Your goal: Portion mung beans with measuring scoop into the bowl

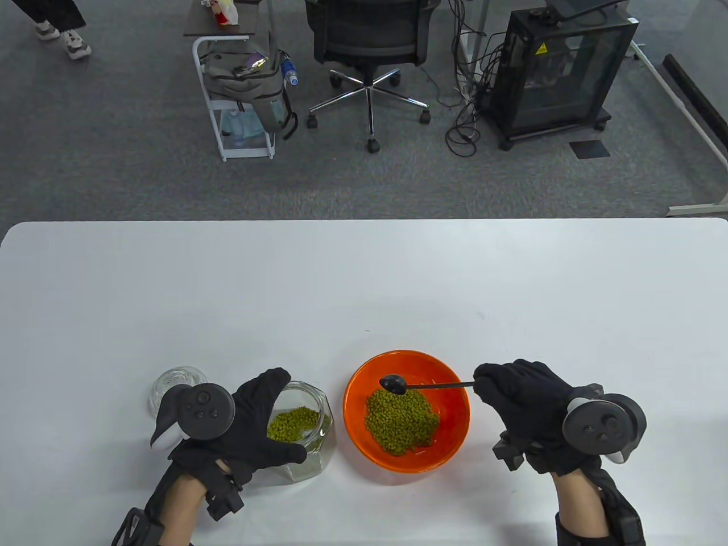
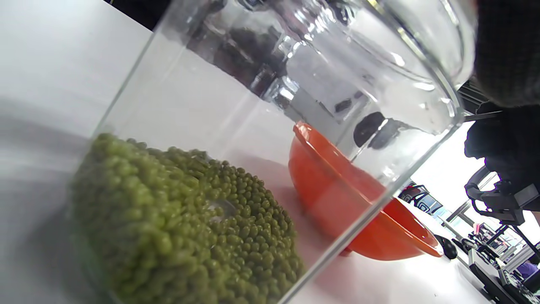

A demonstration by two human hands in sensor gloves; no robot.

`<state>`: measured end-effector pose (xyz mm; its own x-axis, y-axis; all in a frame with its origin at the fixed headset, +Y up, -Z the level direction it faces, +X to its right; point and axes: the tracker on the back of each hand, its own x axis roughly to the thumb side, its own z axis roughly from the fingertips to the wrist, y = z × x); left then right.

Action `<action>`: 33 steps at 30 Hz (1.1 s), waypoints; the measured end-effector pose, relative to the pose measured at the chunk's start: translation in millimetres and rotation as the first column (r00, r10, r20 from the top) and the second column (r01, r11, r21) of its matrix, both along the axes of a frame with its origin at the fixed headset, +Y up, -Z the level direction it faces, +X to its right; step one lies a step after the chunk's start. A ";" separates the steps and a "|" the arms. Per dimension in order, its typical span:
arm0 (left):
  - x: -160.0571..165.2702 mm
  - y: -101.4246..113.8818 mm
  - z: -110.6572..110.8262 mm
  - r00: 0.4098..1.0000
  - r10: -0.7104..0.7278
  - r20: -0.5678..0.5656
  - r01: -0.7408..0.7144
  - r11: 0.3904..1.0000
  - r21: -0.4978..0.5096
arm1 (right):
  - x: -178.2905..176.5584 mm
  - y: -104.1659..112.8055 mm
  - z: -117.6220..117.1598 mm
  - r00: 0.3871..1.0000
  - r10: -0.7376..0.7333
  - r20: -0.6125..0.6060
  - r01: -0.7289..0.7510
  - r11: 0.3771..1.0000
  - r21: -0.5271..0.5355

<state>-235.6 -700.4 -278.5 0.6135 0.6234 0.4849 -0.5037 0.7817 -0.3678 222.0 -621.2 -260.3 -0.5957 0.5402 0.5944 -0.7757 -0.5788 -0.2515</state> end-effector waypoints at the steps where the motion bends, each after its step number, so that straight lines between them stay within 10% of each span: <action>1: -0.7 1.3 0.6 1.000 -0.005 -0.003 0.005 1.000 0.005 | 0.8 -0.5 -0.4 1.000 -0.009 -0.001 0.009 1.000 0.002; 14: -40.8 25.7 6.9 0.971 0.143 -0.190 -0.113 0.981 0.159 | 23.4 -10.8 -8.5 0.969 -0.228 0.099 0.229 0.973 0.001; 33: -99.1 16.7 -0.6 0.858 -0.027 -0.513 0.156 0.965 0.210 | 61.7 -48.0 -28.9 0.807 -0.275 0.523 0.350 0.936 -0.047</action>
<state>-334.7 -683.7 -279.1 0.8611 0.4586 0.2194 -0.4899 0.8639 0.1168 283.7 -669.2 -289.2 -0.5750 0.8006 0.1687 -0.7082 -0.3837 -0.5926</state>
